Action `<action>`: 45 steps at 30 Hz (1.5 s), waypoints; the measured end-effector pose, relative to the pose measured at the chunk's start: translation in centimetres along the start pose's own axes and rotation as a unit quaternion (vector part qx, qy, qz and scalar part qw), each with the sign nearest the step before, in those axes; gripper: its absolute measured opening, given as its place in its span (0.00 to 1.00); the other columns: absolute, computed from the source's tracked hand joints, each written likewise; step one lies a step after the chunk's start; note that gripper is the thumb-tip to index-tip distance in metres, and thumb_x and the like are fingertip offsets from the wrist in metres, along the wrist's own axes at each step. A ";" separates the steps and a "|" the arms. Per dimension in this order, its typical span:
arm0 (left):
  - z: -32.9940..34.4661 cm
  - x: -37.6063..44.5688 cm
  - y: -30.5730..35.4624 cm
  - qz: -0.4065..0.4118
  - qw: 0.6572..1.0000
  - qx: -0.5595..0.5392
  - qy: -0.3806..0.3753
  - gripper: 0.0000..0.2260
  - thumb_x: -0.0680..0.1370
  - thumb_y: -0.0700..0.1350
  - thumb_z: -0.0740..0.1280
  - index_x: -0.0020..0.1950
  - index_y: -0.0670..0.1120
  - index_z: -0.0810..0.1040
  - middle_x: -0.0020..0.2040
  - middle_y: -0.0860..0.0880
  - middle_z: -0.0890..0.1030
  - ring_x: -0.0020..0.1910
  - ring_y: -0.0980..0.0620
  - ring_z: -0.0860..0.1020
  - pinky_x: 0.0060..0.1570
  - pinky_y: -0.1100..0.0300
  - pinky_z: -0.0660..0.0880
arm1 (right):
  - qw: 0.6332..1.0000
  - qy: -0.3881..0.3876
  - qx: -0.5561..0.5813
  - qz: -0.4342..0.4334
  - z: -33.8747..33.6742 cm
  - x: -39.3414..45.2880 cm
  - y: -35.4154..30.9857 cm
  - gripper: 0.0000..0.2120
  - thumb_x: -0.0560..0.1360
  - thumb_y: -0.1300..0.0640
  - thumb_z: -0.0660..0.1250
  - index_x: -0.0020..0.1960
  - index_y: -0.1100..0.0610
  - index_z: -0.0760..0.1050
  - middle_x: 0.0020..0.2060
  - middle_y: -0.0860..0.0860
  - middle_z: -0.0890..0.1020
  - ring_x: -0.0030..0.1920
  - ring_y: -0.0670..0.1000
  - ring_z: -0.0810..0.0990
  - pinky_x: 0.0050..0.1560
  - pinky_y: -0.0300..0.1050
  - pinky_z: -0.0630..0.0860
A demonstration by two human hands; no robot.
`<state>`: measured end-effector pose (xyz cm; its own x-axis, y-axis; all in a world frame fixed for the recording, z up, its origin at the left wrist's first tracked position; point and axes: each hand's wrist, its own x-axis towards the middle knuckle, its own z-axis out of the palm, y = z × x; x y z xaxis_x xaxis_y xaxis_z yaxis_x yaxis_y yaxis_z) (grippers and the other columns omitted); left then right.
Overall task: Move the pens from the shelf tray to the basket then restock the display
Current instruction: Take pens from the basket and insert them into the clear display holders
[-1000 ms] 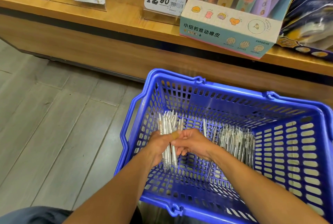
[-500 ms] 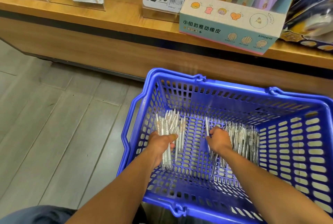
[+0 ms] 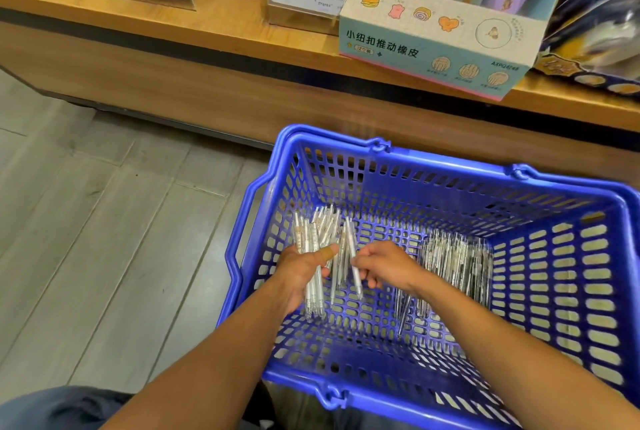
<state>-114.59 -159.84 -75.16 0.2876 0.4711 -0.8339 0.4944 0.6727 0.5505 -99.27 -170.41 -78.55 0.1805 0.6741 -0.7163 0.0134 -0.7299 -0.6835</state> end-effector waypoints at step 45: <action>-0.6 2.2 -1.4 -0.041 0.998 0.036 0.009 0.33 0.71 0.44 0.77 0.73 0.41 0.69 0.53 0.43 0.85 0.64 0.41 0.76 0.69 0.41 0.69 | 0.974 0.143 -0.140 0.107 3.2 7.0 1.1 0.18 0.77 0.49 0.66 0.31 0.56 0.69 0.24 0.49 0.74 0.28 0.52 0.78 0.27 0.39 0.68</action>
<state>-115.13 -159.42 -77.76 0.2290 0.4260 -0.8753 0.5744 0.6668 0.4748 -101.17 -166.14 -84.75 0.4745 0.4731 -0.7423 0.2057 -0.8795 -0.4291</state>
